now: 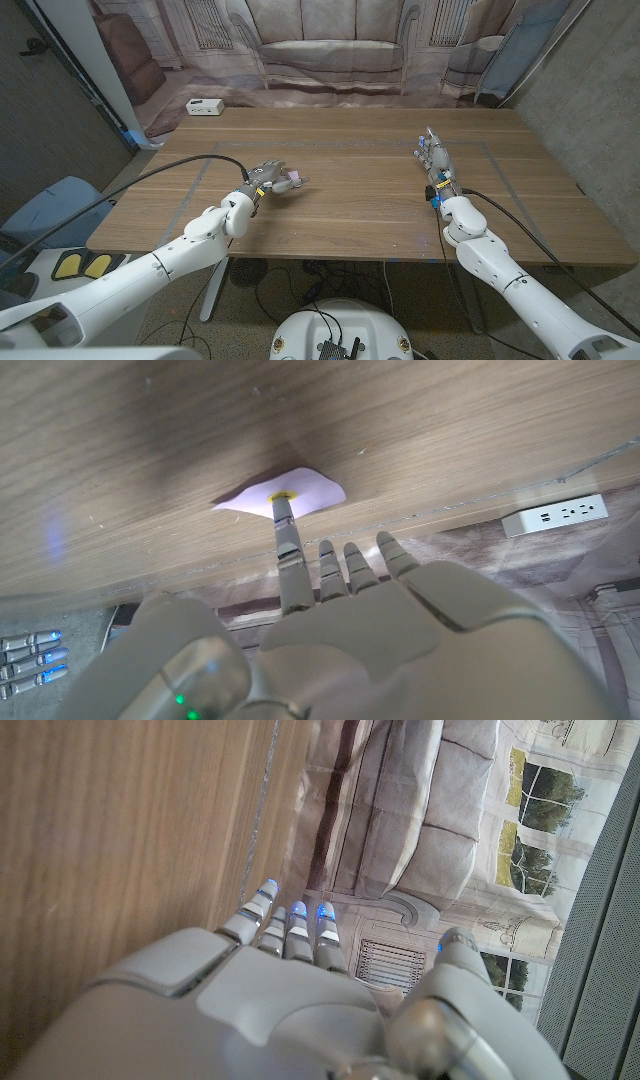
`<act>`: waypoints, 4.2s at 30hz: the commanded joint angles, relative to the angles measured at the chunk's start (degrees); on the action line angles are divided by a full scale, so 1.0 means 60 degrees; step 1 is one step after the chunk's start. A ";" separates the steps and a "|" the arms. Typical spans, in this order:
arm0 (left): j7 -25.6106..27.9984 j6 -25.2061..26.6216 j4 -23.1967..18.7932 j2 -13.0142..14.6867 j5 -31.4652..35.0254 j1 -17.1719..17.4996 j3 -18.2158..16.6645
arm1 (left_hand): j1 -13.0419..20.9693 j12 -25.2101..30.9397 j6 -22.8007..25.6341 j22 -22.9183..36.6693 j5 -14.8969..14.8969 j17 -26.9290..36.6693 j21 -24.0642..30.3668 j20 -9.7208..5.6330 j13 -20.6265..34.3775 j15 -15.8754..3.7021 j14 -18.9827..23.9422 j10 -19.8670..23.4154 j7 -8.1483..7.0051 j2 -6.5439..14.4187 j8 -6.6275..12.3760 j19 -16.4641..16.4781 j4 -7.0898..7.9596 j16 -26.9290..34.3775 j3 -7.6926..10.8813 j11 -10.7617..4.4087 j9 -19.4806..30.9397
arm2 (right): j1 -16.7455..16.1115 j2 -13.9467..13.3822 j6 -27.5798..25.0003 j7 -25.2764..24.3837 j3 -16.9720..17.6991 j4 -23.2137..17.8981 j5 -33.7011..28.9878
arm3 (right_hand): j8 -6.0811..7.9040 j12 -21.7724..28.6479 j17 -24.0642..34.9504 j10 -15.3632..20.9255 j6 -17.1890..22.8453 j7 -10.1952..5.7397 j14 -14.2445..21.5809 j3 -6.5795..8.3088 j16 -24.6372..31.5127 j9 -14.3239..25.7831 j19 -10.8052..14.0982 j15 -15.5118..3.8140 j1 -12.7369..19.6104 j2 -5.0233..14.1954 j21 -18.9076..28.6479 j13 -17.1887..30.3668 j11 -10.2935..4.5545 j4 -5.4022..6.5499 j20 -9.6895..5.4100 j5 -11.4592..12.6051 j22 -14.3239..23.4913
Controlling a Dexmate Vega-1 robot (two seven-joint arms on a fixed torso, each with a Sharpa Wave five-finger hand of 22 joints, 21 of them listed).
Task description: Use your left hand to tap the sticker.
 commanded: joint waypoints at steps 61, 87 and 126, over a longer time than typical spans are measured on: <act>0.1331 -0.0991 -0.0100 -0.0113 -0.1356 0.0460 -0.1014 | 0.0505 0.0042 -0.5786 0.0040 -0.0474 0.0012 0.0132 -0.0314 0.0080 0.0116 0.0314 0.0015 -0.0490 0.0174 -0.0049 0.0490 -0.0178 0.0040 -0.0207 0.0130 -0.0003 | -0.0190 0.0000 0.0275 -0.0022 0.0086 -0.0166 -0.0070 | -0.0057 -0.0063 0.0016 0.0100 0.0050 -0.0016 0.0053 -0.0025 -0.0030 0.0022 0.0062 0.0037 0.0128 0.0105 0.0021 0.0056 0.0005 -0.0030 0.0008 0.0013 0.0043; 0.1588 -0.2665 0.0479 -0.0582 -0.3490 0.0517 -0.1763 | 0.0583 0.0208 -0.5391 0.0010 -0.0541 -0.0015 0.0223 -0.0626 0.0050 0.0020 0.0933 0.0654 0.0085 0.0165 0.0113 0.1082 -0.0221 0.0132 -0.0270 0.0121 -0.0014 | -0.0012 -0.0030 0.0567 0.0388 0.0006 0.0062 -0.0149 | -0.0084 -0.0069 0.0018 0.0109 -0.0020 -0.0036 0.0093 -0.0036 -0.0020 0.0022 0.0157 -0.0041 0.0143 0.0105 0.0048 0.0056 -0.0036 -0.0036 -0.0046 0.0007 0.0040; -0.0576 -0.6476 0.2718 -0.1294 -0.7434 0.0031 -0.2465 | 0.0653 0.0250 -0.5146 0.0006 -0.0579 -0.0018 0.0177 -0.0668 0.0033 0.0164 0.1221 0.1029 0.0354 0.0203 0.0114 0.1283 -0.0249 0.0102 -0.0297 0.0306 -0.0018 | -0.0051 -0.0223 0.0594 0.0519 -0.0093 -0.0339 -0.0455 | -0.0078 -0.0049 0.0017 0.0195 -0.0035 0.0010 0.0199 -0.0063 0.0007 0.0021 0.0263 -0.0067 0.0153 0.0088 0.0061 0.0056 -0.0055 -0.0042 -0.0057 0.0007 0.0036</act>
